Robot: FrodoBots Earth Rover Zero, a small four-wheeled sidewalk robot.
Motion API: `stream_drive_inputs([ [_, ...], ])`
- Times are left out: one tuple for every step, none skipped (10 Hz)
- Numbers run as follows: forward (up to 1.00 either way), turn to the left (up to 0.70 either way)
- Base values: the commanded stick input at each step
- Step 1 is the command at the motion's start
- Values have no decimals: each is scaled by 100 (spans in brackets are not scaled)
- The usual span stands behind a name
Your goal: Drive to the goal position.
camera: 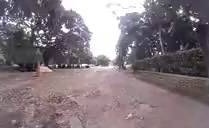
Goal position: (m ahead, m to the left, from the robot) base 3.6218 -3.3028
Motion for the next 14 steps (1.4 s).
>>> stream_drive_inputs([
  [70,0],
  [70,0],
  [70,0],
  [70,0],
  [70,0],
  [70,0],
  [70,0],
  [70,0],
  [70,0],
  [70,0],
  [70,0],
  [70,0],
  [70,0],
  [70,0],
])
